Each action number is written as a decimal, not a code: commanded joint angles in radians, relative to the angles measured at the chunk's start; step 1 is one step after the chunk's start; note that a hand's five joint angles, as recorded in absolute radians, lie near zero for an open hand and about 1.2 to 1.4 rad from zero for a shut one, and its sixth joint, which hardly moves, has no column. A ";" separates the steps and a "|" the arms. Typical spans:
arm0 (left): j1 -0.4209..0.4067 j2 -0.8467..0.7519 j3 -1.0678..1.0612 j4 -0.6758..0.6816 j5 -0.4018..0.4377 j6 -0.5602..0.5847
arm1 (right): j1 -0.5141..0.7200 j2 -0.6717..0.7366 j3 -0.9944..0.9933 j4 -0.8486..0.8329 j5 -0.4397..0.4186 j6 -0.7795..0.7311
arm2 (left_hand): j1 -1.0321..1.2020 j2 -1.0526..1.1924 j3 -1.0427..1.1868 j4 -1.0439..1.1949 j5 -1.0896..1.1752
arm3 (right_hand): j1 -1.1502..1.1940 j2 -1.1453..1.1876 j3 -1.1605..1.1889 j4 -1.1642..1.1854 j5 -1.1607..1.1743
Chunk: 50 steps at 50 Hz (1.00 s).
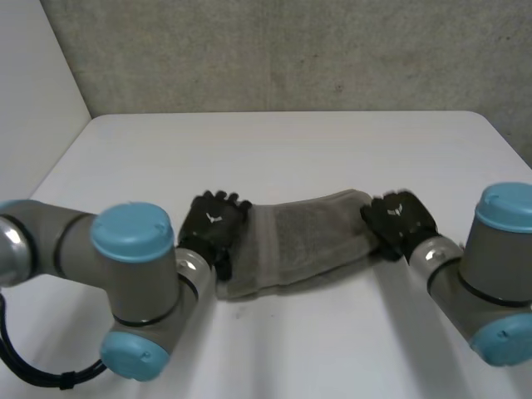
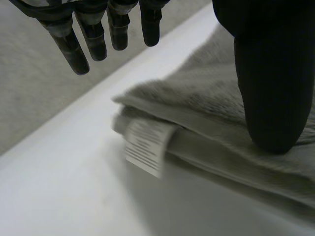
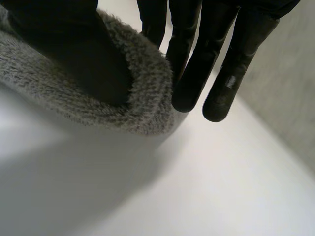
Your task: Fold the laundry
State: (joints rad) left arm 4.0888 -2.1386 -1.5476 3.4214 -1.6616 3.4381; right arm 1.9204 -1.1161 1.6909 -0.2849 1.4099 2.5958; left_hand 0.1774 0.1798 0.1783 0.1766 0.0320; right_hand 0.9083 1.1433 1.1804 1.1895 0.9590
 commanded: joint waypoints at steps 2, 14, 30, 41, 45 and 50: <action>0.151 0.209 -0.045 -0.030 0.002 -0.042 | 0.346 0.047 -0.186 -0.025 0.021 -0.080 | 0.019 0.016 0.018 0.019 -0.011 | 0.488 0.253 0.216 0.207 0.263; 0.225 0.282 -0.078 -0.053 0.006 -0.132 | 0.545 0.252 -0.258 -0.025 -0.026 -0.306 | 0.019 0.016 0.018 0.019 -0.011 | 0.286 0.051 0.014 0.005 0.061; 0.049 0.263 0.082 -0.109 -0.018 -0.200 | 0.227 -0.113 -0.238 0.162 -0.044 0.677 | 0.060 0.057 0.059 0.060 0.030 | -0.734 -0.969 -1.006 -1.015 -0.959; -0.073 0.062 0.271 -0.238 -0.029 -0.299 | 0.124 0.059 -0.316 0.332 -0.123 0.687 | 0.063 0.060 0.062 0.063 0.033 | -0.734 -0.969 -1.006 -1.015 -0.959; -0.077 -0.035 0.285 -0.264 -0.032 -0.295 | 0.126 0.117 -0.336 0.349 -0.126 0.666 | 0.063 0.060 0.062 0.063 0.033 | -0.734 -0.969 -1.006 -1.015 -0.959; -0.074 -0.082 0.270 -0.286 -0.053 -0.289 | 0.143 0.148 -0.346 0.343 -0.114 0.586 | 0.060 0.057 0.059 0.060 0.030 | -0.734 -0.969 -1.006 -1.015 -0.959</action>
State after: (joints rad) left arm 4.0085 -2.1502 -1.2635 3.1596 -1.6959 3.1395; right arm 2.0442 -1.0123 1.3582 0.0636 1.2837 3.2623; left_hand 0.2026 0.2058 0.2057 0.2059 0.0350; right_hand 0.2088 0.2233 0.2090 0.2300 0.0531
